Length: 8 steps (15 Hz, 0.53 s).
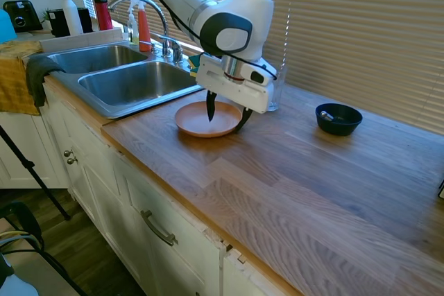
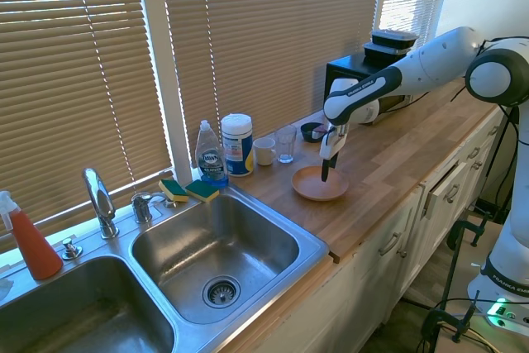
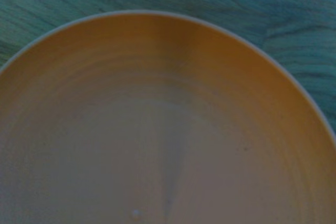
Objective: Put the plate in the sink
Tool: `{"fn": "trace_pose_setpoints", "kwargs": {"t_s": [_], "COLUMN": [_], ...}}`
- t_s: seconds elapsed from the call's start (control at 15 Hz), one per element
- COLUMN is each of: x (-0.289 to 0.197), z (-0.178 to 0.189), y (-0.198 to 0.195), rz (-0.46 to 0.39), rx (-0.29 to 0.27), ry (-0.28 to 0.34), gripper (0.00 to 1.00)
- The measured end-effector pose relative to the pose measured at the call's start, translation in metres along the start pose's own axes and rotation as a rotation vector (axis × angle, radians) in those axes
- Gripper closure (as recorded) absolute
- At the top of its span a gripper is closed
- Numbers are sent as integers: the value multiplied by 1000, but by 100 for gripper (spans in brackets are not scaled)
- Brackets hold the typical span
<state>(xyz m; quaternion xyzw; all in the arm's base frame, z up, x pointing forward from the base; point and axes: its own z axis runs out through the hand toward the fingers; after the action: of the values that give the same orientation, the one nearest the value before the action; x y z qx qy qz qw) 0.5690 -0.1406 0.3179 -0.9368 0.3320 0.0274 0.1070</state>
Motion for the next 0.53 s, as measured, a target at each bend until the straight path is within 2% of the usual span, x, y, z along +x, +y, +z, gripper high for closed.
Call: {"fn": "trace_pose_setpoints", "kwargs": {"t_s": [0.53], "x": [7], "z": [4], "y": [2], "rz": [9], "rx": [14], "ry": [-39], "gripper": [100]}}
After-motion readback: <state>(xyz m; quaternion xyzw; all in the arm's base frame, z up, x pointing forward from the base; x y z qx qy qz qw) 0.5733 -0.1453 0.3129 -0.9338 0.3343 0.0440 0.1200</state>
